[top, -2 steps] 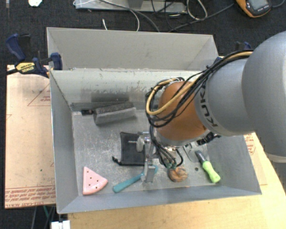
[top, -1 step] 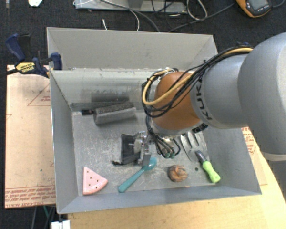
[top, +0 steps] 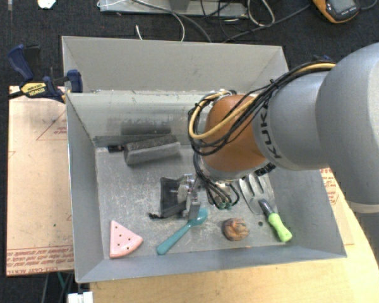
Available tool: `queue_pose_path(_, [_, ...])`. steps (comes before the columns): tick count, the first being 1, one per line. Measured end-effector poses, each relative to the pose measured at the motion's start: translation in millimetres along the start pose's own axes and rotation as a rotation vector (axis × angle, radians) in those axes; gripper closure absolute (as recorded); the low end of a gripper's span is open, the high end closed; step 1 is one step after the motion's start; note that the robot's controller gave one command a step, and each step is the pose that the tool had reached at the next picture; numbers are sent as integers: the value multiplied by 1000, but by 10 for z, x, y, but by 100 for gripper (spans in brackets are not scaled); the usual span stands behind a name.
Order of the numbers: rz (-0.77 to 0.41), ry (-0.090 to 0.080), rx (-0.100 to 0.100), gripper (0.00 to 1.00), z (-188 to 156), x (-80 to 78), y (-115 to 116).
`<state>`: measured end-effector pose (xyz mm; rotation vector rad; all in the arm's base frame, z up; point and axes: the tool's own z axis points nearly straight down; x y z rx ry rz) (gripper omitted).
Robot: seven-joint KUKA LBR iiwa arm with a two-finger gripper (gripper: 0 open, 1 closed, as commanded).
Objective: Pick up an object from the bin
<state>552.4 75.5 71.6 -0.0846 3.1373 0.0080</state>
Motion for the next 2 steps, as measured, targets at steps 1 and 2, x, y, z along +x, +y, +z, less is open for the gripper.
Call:
queue_pose_path(1, [-59,4,0,100,-716,44,15])
queue_pose_path(2, [-58,8,0,100,-1624,8,-155])
